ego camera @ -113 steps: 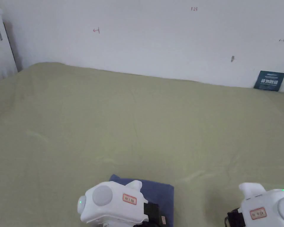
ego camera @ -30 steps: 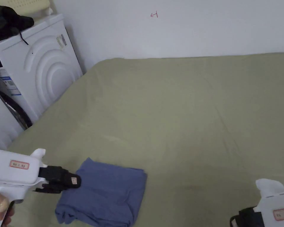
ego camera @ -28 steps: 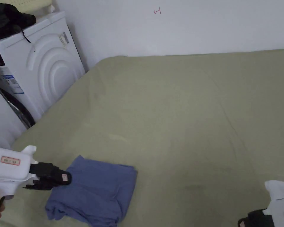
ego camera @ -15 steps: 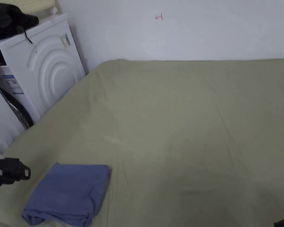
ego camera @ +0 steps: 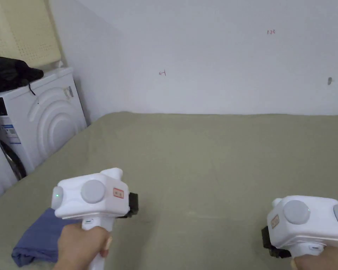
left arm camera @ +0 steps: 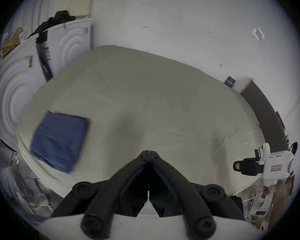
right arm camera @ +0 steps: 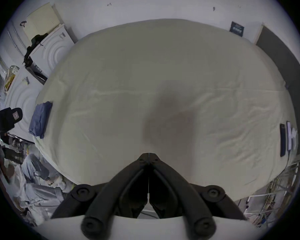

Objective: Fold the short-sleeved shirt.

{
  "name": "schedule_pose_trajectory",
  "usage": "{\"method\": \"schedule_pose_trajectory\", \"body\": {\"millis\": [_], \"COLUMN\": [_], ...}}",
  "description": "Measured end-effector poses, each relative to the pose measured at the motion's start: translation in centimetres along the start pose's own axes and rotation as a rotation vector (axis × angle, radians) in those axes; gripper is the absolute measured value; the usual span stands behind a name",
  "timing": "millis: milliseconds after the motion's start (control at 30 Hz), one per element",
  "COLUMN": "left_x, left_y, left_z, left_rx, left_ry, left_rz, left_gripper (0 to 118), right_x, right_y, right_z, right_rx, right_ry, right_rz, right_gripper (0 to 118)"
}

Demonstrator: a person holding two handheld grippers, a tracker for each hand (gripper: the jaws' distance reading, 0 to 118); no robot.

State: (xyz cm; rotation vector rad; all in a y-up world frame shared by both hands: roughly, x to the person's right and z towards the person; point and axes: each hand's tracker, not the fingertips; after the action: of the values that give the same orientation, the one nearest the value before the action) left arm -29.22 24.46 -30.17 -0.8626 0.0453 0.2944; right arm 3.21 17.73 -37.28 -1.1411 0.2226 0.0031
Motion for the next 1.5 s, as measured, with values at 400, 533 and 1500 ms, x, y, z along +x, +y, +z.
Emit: {"method": "schedule_pose_trajectory", "body": {"millis": [400,533,1500], "left_x": [18.7,20.6,16.7], "left_y": [-3.6,-3.1,-2.9], "left_z": [4.7,7.4,7.4], "left_rx": [0.392,0.497,0.641], "left_ry": [-0.034,-0.021,0.029], "left_rz": [-0.248,-0.311,-0.196], "left_gripper": [0,0,118], "right_x": [8.0,7.6,5.5], "right_y": [-1.5,-1.8,-4.2], "right_z": [13.6,18.2,17.1], "right_rx": [0.457,0.663,0.882], "right_ry": [-0.241,-0.299,-0.335], "right_rz": [-0.041,-0.022,-0.002], "right_gripper": [0,0,116]}}
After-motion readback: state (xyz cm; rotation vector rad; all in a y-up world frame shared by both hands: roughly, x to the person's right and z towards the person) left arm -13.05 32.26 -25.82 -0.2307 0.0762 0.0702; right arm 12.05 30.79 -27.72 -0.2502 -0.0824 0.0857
